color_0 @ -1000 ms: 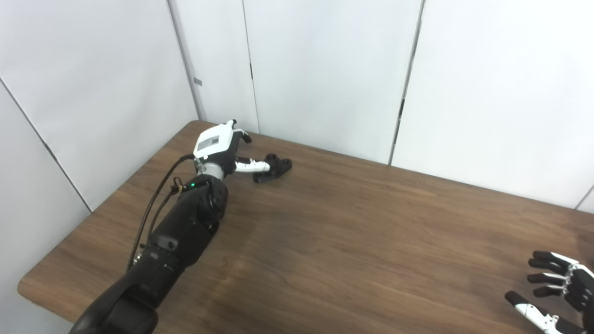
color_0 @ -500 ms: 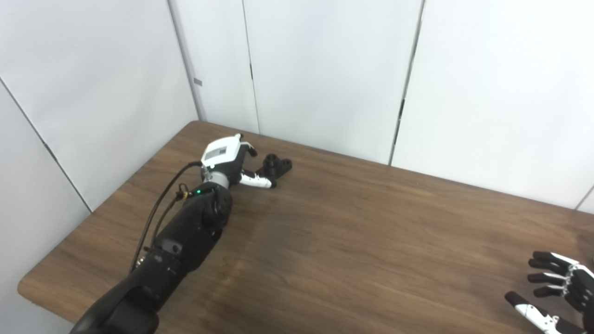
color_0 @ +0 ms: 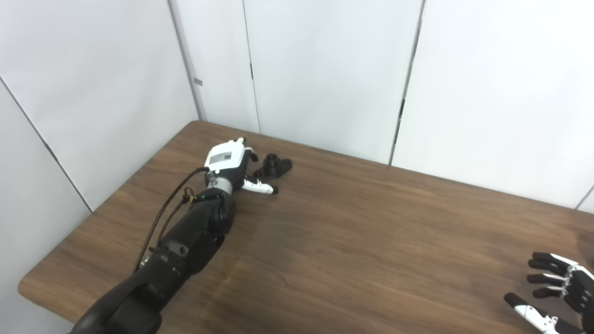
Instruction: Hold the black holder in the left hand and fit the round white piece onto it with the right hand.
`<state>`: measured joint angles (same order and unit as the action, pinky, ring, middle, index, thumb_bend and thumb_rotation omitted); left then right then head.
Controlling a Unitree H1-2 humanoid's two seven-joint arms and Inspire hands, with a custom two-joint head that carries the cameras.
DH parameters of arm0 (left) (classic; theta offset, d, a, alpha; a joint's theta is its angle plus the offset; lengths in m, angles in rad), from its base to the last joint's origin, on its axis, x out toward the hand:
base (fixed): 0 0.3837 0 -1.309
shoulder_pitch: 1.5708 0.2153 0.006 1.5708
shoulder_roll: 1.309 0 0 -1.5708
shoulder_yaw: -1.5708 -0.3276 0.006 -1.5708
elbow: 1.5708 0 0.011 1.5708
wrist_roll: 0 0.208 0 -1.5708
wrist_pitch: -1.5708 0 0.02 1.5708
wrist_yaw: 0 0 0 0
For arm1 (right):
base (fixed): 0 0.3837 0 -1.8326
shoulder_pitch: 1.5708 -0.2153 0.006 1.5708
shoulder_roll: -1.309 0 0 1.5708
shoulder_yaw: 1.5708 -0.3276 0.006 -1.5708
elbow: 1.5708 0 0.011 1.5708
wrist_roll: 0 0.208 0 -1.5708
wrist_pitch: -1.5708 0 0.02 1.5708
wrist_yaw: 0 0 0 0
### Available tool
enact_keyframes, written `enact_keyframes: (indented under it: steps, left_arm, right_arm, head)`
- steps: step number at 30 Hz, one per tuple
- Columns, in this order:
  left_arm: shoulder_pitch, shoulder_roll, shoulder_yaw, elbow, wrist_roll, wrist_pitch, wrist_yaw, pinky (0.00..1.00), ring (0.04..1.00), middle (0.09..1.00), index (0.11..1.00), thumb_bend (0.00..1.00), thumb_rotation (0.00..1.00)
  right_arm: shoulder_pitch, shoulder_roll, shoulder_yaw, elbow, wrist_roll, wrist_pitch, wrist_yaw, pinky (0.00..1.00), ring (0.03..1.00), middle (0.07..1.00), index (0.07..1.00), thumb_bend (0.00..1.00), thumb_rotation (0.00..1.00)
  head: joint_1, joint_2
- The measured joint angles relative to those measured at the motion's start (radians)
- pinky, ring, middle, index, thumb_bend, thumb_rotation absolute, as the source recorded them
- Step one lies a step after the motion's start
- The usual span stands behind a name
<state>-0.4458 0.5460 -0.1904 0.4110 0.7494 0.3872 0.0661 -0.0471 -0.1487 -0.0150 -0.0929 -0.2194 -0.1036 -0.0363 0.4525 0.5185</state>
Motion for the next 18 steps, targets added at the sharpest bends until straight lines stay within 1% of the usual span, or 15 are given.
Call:
enact_keyframes:
  steps: [10,15,18]
  left_arm:
    - [-0.016,0.0,0.004,0.037,-0.012,-0.015,0.009,1.0,1.0,1.0,0.737,1.0,0.4]
    - [-0.031,0.008,-0.024,0.066,0.0,-0.032,0.015,1.0,1.0,1.0,0.741,1.0,0.41]
    - [-0.035,0.008,-0.024,0.073,-0.003,-0.039,0.017,1.0,1.0,1.0,0.734,1.0,0.41]
  right_arm:
    - [0.007,0.0,0.001,-0.001,-0.006,0.0,0.0,0.47,0.582,0.663,0.662,0.54,0.0]
    - [0.011,0.0,0.001,-0.003,-0.007,0.0,0.0,0.46,0.571,0.655,0.655,0.55,0.0]
    - [0.012,0.0,0.001,-0.008,-0.008,0.001,0.0,0.45,0.563,0.65,0.651,0.55,0.0]
  head:
    - [-0.008,0.002]
    - [-0.014,0.003]
    - [-0.017,0.006]
